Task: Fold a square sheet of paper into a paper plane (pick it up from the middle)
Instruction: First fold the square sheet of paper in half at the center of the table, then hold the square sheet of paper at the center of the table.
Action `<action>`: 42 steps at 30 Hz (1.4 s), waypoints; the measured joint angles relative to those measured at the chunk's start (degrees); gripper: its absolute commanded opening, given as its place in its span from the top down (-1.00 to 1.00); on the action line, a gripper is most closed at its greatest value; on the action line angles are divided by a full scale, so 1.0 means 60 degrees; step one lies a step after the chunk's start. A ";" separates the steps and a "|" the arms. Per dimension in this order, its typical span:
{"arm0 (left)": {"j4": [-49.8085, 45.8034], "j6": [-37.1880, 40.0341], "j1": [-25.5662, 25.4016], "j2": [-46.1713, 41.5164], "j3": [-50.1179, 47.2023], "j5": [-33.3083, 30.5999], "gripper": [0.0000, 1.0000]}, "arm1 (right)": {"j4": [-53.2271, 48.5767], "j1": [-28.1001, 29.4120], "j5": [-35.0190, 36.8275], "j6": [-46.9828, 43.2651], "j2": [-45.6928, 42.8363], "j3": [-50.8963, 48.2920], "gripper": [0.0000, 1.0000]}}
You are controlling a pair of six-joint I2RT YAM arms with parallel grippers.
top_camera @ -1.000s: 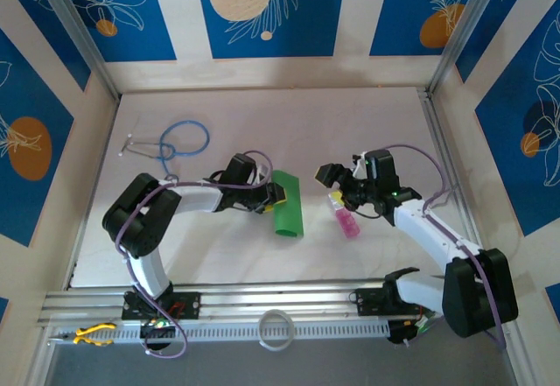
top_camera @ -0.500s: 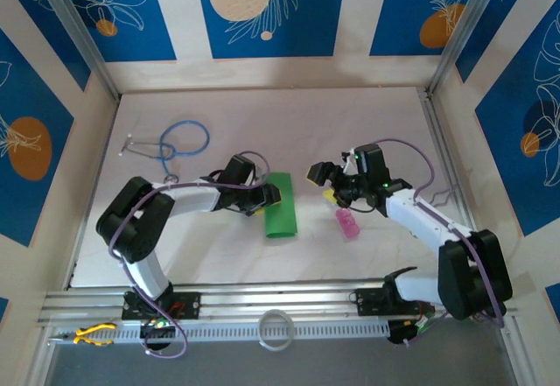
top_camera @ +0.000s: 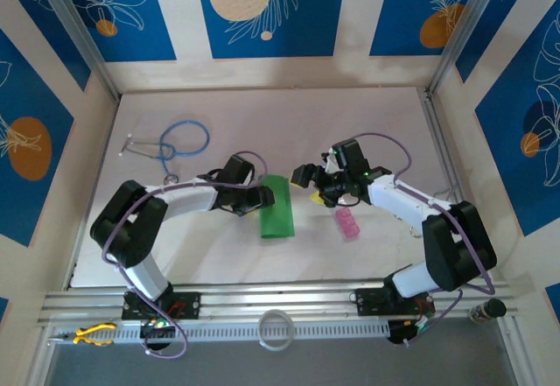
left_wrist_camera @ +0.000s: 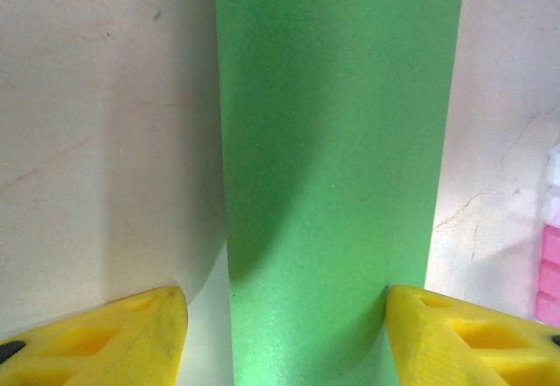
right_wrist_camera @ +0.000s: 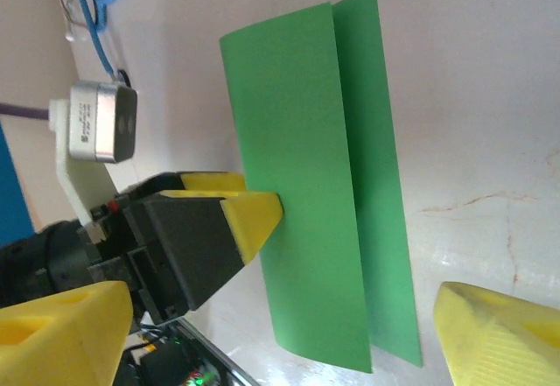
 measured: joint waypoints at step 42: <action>-0.1920 0.0346 -0.0546 0.0874 0.1566 -0.0783 -0.44 | 0.1271 0.0758 -0.0998 0.0397 0.3118 0.0270 0.86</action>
